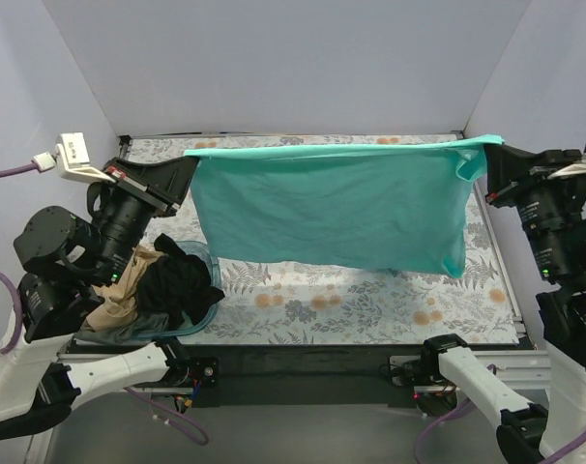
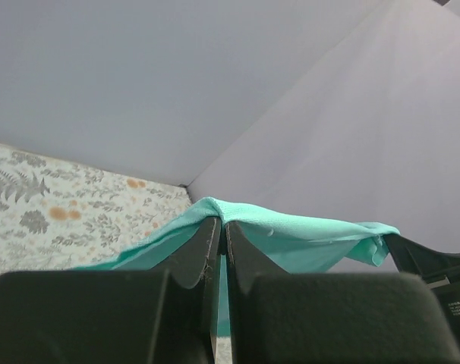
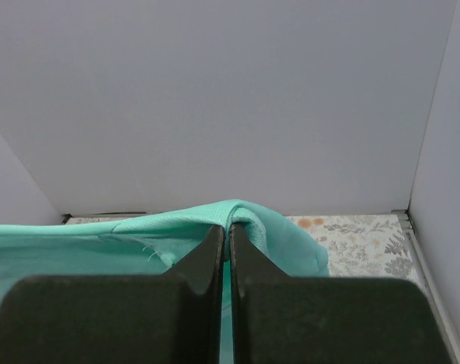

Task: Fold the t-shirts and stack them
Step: Flatten the tshirt out

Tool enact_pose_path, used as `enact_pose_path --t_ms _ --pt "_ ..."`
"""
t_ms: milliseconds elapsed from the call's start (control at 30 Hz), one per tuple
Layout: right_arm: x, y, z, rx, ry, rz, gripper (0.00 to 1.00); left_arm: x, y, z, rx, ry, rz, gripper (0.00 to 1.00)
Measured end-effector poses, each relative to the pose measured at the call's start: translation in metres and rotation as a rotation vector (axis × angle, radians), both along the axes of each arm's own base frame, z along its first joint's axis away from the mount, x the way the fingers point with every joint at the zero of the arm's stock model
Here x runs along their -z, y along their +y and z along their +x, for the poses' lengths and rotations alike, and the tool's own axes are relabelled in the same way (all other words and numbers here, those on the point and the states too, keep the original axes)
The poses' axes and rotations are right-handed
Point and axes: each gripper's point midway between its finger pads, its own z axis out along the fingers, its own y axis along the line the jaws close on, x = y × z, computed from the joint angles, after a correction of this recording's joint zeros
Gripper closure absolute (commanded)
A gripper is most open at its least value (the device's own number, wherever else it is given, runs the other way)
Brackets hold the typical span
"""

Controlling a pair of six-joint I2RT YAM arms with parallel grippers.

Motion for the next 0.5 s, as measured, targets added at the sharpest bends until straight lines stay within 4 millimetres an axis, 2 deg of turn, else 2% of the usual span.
enact_pose_path --t_ms 100,167,267,367,500 --pt "-0.024 0.002 -0.015 -0.033 -0.054 -0.03 0.99 -0.022 0.003 -0.002 -0.004 -0.053 0.005 1.0" --pt "-0.036 0.004 -0.018 -0.046 -0.078 -0.051 0.99 -0.029 0.004 0.002 -0.028 -0.068 0.02 1.0" --pt "-0.041 0.005 -0.005 -0.034 -0.073 -0.085 0.99 -0.033 -0.001 0.017 -0.085 -0.071 0.057 1.0" --pt "-0.029 0.005 0.028 0.011 -0.009 -0.119 0.99 -0.023 -0.01 0.041 -0.167 -0.051 0.116 1.0" --pt "0.009 0.007 0.092 0.079 0.136 -0.181 0.99 0.006 -0.032 0.094 -0.297 -0.009 0.237 1.0"
